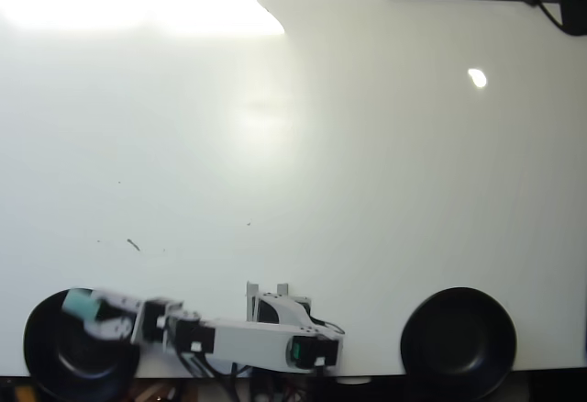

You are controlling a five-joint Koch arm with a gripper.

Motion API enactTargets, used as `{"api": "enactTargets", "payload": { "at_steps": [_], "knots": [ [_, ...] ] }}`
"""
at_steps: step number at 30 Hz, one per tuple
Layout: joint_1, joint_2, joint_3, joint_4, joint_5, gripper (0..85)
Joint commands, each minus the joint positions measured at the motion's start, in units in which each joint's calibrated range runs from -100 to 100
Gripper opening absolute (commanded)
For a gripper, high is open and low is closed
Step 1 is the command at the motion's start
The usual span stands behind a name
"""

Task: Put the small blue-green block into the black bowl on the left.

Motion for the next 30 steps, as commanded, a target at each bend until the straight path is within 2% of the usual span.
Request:
{"api": "enactTargets", "payload": {
  "at_steps": [1, 11, 21, 24, 25, 30],
  "knots": [
    [2.54, 1.34, 5.04, -0.66, 0.05, 3.2],
    [7.33, 6.69, 3.38, -1.63, -0.05, 3.2],
    [8.01, 8.94, 3.1, -1.55, -0.05, 3.5],
    [7.96, 9.59, 3.2, -1.55, -0.05, 30.9],
    [7.91, 9.37, 3.2, -1.47, 0.0, 36.5],
    [6.54, 5.51, 3.2, -0.33, 1.9, 50.5]
  ]
}}
